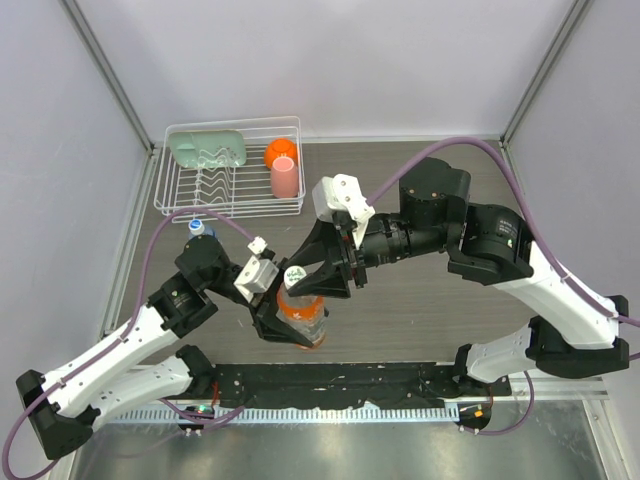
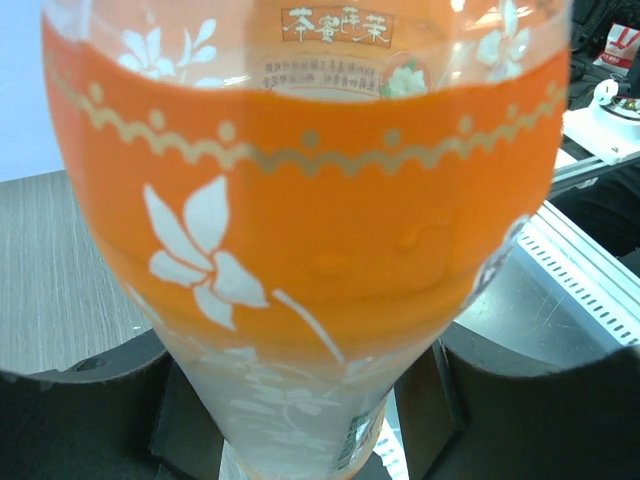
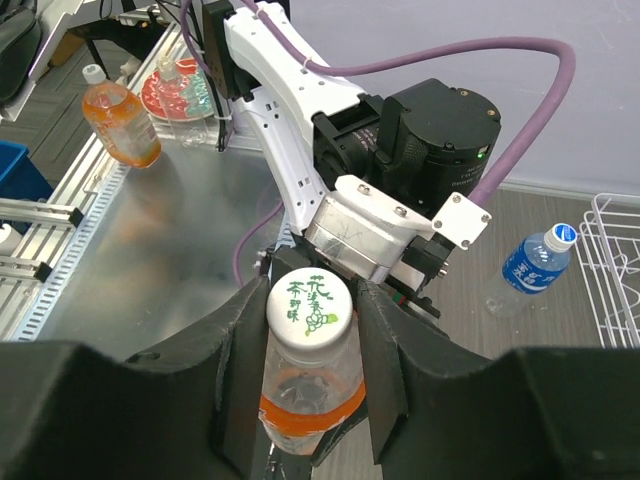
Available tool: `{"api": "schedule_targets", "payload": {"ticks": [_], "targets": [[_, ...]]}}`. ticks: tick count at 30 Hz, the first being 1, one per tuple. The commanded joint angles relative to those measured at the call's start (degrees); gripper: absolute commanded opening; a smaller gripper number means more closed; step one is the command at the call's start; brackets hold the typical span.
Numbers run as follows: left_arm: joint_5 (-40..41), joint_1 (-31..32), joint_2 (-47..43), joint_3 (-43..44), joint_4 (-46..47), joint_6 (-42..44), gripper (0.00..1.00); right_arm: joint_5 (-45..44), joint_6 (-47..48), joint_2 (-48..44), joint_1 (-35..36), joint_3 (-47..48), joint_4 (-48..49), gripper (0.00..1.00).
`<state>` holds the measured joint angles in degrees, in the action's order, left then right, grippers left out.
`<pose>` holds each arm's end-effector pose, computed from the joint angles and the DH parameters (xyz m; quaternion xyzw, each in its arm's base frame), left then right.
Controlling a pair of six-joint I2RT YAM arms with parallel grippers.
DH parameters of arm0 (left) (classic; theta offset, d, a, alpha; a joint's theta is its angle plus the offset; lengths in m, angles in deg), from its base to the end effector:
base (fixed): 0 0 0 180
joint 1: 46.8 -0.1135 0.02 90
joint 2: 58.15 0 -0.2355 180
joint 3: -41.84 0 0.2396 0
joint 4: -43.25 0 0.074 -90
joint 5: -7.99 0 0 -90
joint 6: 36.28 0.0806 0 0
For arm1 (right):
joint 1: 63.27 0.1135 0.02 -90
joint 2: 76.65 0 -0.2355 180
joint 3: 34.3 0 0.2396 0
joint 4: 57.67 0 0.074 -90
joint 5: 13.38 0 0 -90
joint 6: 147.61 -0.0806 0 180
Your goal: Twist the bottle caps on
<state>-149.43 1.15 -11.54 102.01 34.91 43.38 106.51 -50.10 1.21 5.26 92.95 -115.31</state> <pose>0.0758 -0.1951 0.3504 0.5688 0.3987 -0.6260 0.3544 0.0610 0.2649 0.5050 -0.5829 0.4716 0.4890 0.4457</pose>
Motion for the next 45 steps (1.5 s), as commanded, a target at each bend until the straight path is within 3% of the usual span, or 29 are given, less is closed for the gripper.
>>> {"api": "schedule_targets", "payload": {"ticks": [1, 10, 19, 34, 41, 45], "targets": [[0.97, 0.22, -0.99, 1.18, 2.02, -0.9, 0.59, 1.84, -0.92, -0.78, -0.85, -0.42, 3.23, 0.42], [2.72, 0.22, -1.26, 1.0, 1.93, -1.16, 0.58, 3.25, -2.58, -1.14, -2.7, -2.01, 3.5, 0.29], [6.33, -0.57, -1.7, 0.91, 1.85, 0.5, 0.53, -1.23, -4.87, -1.84, -4.9, -4.73, -0.19, 0.18], [26.44, -1.36, -2.75, -1.37, 2.63, 7.8, 0.39, -14.14, -7.42, -2.98, -4.81, -6.84, -7.57, 0.1], [31.2, -1.36, -2.4, -2.6, 3.34, 8.33, 0.37, -21.43, -11.55, -4.92, -4.9, -9.03, -5.65, 0.01], [33.75, -1.36, -2.31, -2.96, 3.78, 8.33, 0.33, -25.22, -13.92, -5.09, -4.9, -10.61, -4.24, 0.01]]}}
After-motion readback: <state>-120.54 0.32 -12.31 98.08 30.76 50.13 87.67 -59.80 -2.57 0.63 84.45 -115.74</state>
